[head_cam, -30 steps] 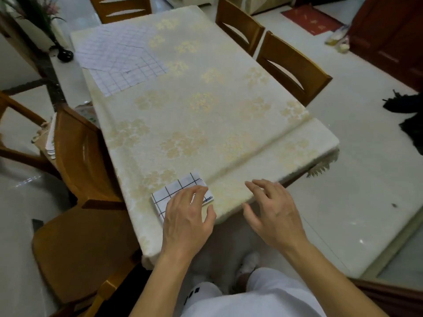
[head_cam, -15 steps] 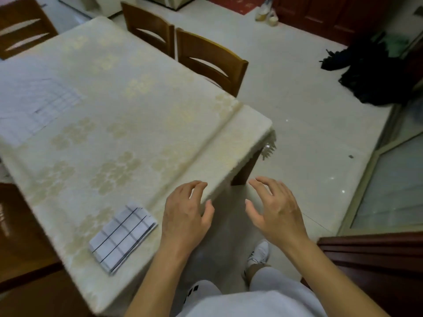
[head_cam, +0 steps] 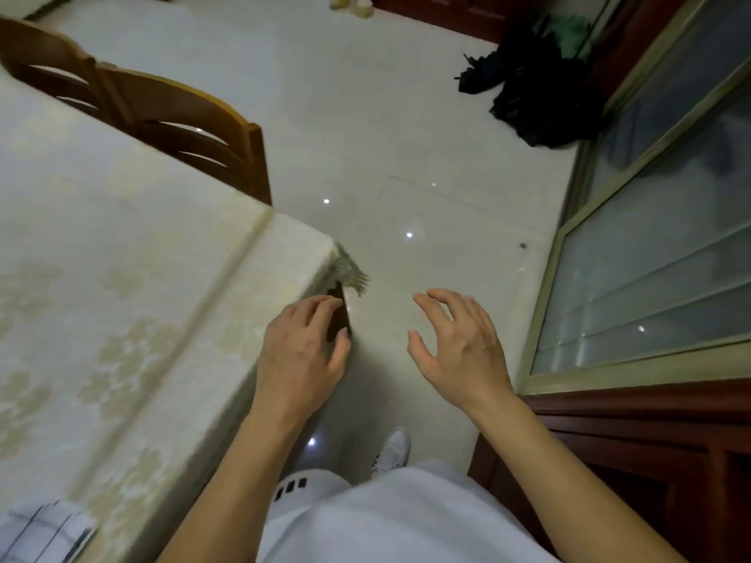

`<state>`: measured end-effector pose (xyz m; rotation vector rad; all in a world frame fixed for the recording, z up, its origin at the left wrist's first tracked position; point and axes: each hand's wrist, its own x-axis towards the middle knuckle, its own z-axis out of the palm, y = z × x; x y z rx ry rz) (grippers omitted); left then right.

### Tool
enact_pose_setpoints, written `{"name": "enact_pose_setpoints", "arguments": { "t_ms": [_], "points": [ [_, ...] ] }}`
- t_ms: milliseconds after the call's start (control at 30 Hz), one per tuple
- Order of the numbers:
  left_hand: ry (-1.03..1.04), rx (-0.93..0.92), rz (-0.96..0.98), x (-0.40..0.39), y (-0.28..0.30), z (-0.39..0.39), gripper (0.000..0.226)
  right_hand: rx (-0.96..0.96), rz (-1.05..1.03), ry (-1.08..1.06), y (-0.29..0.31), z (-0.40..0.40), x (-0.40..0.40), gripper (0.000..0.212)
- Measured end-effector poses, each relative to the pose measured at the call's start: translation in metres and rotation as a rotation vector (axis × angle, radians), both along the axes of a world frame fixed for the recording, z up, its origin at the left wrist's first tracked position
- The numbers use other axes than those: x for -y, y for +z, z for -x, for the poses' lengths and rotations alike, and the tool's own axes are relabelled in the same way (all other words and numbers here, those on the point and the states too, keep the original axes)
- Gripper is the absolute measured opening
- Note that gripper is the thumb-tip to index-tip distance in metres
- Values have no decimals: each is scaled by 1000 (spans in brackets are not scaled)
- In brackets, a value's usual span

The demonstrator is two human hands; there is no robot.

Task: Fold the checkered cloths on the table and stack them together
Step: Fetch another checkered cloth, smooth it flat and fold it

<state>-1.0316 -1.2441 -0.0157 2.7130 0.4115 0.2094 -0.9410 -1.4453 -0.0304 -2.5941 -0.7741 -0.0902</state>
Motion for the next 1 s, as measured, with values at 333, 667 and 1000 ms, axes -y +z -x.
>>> {"name": "enact_pose_setpoints", "arguments": {
  "t_ms": [333,667,1000],
  "points": [
    [-116,13,-3,22,-5,-106,39,-33,-13,-110,-10,-87,28,46],
    [-145,47,-33,-10,-26,-260,39,-48,26,-142,-12,-237,4,46],
    [-104,35,-40,-73,-24,-407,43,-38,24,-130,-2,-396,-60,49]
  ]
}}
